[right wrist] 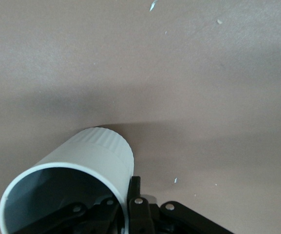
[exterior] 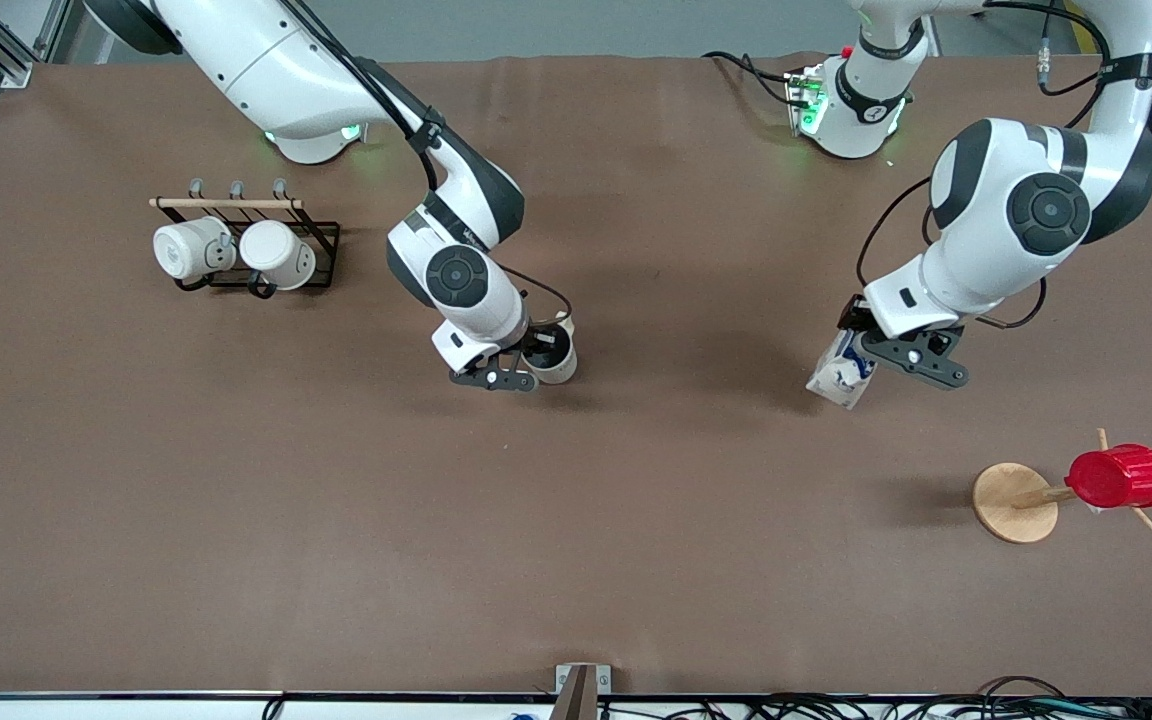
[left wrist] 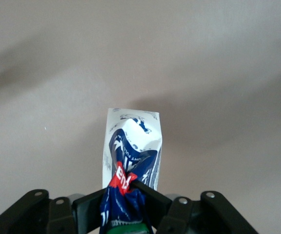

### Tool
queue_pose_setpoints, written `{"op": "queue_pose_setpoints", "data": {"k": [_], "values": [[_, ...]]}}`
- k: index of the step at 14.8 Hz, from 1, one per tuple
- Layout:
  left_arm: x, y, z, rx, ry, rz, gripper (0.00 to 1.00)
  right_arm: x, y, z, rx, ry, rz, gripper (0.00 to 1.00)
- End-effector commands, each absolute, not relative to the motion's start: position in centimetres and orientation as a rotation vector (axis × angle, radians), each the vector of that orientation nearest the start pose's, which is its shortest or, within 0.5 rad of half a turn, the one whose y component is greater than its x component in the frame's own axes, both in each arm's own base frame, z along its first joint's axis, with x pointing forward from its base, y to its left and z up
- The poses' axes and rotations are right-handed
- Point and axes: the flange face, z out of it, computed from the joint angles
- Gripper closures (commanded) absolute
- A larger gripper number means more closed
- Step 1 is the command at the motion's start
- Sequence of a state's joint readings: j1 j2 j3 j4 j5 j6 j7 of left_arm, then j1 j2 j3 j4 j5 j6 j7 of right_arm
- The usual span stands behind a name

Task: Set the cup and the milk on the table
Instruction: 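Set the mug down, open the right gripper while the left lifts the carton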

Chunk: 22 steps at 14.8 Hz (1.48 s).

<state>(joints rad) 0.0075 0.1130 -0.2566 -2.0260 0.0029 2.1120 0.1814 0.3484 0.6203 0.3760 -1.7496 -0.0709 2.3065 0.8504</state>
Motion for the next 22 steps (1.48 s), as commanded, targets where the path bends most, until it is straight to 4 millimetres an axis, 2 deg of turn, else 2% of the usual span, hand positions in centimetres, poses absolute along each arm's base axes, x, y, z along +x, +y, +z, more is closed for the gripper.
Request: {"op": "queue_pose_setpoints", "data": {"k": [1, 3, 4, 5, 6, 7, 8, 11, 12, 14, 16, 17, 19, 21, 22], "values": [[58.0, -16.9, 40.0, -3.134, 0.620, 0.043, 0.96, 50.2, 42.8, 23.0, -3.060, 0.214, 0.149, 0.87], [59.1, -19.4, 40.3, -3.158, 0.558, 0.033, 0.97, 50.2, 42.7, 23.0, -3.068, 0.219, 0.145, 0.48], [59.5, -20.8, 40.3, -3.169, 0.532, 0.027, 0.97, 50.2, 42.7, 23.0, -3.071, 0.224, 0.150, 0.22], [59.8, -22.0, 40.3, -3.179, 0.497, 0.031, 0.97, 50.1, 42.9, 23.6, -3.067, 0.235, 0.150, 0.05], [60.0, -23.4, 40.1, -3.189, 0.463, 0.041, 0.97, 50.0, 43.1, 24.4, -3.057, 0.249, 0.145, 0.00], [60.0, -25.2, 39.9, -3.196, 0.437, 0.046, 0.97, 50.4, 42.9, 25.5, -3.052, 0.276, 0.142, 0.00], [60.0, -26.8, 39.5, -3.197, 0.411, 0.061, 0.97, 51.4, 41.6, 28.0, -3.053, 0.316, 0.121, 0.00], [59.7, -29.8, 39.2, -3.207, 0.356, 0.069, 0.97, 54.8, 35.7, 35.6, -3.057, 0.416, 0.009, 0.00], [59.6, -30.5, 39.2, -3.211, 0.349, 0.065, 0.97, 55.7, 33.7, 37.4, -3.065, 0.412, -0.019, 0.00], [60.1, -32.2, 39.3, -3.227, 0.333, 0.048, 0.97, 57.4, 28.5, 41.7, -3.103, 0.412, -0.057, 0.00], [60.1, -34.4, 38.8, -3.238, 0.311, 0.051, 0.97, 60.0, 21.7, 46.0, -3.143, 0.499, -0.077, 0.00], [60.2, -35.5, 38.5, -3.245, 0.304, 0.051, 0.97, 60.9, 18.9, 48.1, -3.165, 0.458, -0.074, 0.00], [60.8, -37.0, 38.1, -3.270, 0.247, 0.048, 0.97, 62.0, 13.4, 51.7, -3.205, 0.375, -0.020, 0.00], [60.2, -39.6, 37.1, -3.279, 0.223, 0.070, 0.96, 62.6, 6.9, 54.7, -3.172, 0.397, 0.020, 0.00], [59.6, -40.7, 36.4, -3.277, 0.219, 0.087, 0.97, 62.2, 4.5, 56.1, -3.168, 0.366, 0.025, 0.00]]}}
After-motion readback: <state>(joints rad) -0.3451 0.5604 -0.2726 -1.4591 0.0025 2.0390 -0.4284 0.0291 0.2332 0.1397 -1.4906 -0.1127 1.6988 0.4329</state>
